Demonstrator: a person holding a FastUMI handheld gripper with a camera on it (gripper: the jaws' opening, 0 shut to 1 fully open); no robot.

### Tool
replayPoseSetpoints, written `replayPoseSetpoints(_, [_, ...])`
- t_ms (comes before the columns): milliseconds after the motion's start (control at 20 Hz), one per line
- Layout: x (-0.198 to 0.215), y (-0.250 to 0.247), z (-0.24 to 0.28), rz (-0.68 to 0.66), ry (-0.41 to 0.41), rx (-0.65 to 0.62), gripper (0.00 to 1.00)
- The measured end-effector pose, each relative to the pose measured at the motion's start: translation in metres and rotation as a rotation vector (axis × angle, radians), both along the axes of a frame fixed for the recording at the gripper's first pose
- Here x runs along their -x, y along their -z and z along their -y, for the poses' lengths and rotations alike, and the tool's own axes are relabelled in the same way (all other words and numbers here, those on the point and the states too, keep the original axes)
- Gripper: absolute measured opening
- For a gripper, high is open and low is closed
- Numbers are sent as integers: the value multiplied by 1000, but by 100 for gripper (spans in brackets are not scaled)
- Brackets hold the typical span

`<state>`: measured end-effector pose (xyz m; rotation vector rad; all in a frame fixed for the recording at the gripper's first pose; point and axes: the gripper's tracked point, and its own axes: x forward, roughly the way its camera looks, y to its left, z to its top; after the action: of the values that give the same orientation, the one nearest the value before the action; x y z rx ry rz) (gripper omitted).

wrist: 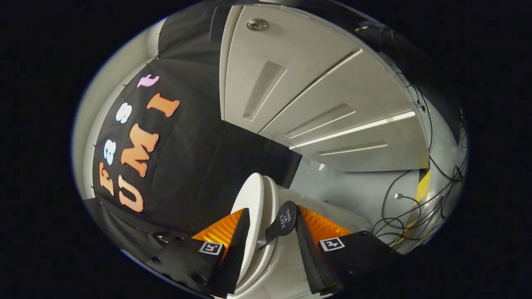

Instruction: Open the toilet lid.

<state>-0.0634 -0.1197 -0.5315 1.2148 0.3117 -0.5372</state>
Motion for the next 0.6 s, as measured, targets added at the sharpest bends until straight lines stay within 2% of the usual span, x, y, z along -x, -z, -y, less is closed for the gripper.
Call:
replayPoseSetpoints(100, [-2,7,1,-6,15,-21,56])
replayPoseSetpoints(250, [-2,13,1,-18,25,-68,28])
replayPoseSetpoints(450, [-8,5,5,16,52,-120,10])
replayPoseSetpoints(600, [-12,5,13,4,79,-99,9])
